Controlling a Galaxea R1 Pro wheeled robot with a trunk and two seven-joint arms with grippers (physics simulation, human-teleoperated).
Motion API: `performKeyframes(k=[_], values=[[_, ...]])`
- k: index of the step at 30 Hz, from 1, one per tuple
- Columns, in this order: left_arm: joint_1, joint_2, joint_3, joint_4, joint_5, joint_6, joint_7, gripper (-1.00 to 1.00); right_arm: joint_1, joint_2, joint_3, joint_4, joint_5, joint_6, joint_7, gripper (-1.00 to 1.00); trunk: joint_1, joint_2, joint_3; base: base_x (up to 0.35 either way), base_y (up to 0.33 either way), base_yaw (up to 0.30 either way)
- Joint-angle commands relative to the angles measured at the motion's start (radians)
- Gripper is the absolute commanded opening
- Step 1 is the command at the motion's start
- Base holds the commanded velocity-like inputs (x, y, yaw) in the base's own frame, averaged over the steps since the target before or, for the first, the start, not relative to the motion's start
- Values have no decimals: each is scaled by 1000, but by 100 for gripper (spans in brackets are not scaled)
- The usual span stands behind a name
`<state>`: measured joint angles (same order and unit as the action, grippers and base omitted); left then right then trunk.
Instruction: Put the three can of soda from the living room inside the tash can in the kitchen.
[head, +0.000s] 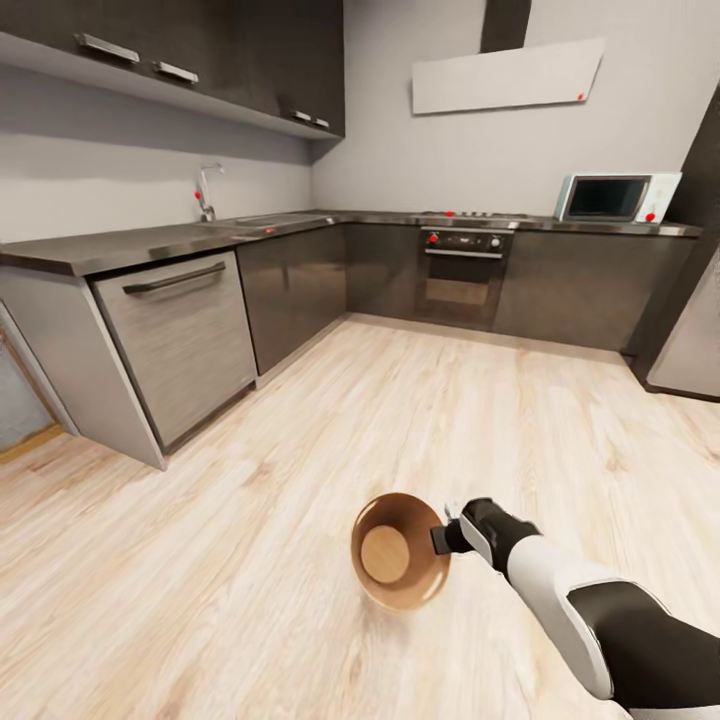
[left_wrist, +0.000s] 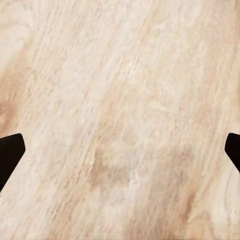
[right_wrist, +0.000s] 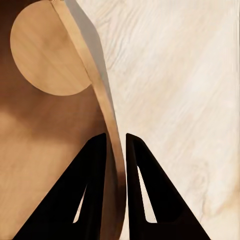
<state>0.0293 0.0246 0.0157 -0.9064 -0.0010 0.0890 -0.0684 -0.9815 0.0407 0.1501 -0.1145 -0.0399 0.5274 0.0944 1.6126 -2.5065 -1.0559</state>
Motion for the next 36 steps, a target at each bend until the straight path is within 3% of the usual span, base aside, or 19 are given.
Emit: performKeyframes(k=[1,20,28,36], values=[[0,0,0,0,0,0,0,100,0,-1,-21,-10,-12,0,6,-100,0,0,4,0,0,0],[-36,1,0,74,4,-9,-1,100,10,-2,-18,-34,-5,-6,11,-100,-9,5,78,0,0,0],[-37,3,1,75,4,-11,-2,100,28,-1,-18,-34,-3,-87,13,-100,-13,7,109,0,0,0],[-37,4,1,75,4,-11,-3,100,34,-1,-17,-34,-3,-102,13,-100,-43,63,134,0,0,0]])
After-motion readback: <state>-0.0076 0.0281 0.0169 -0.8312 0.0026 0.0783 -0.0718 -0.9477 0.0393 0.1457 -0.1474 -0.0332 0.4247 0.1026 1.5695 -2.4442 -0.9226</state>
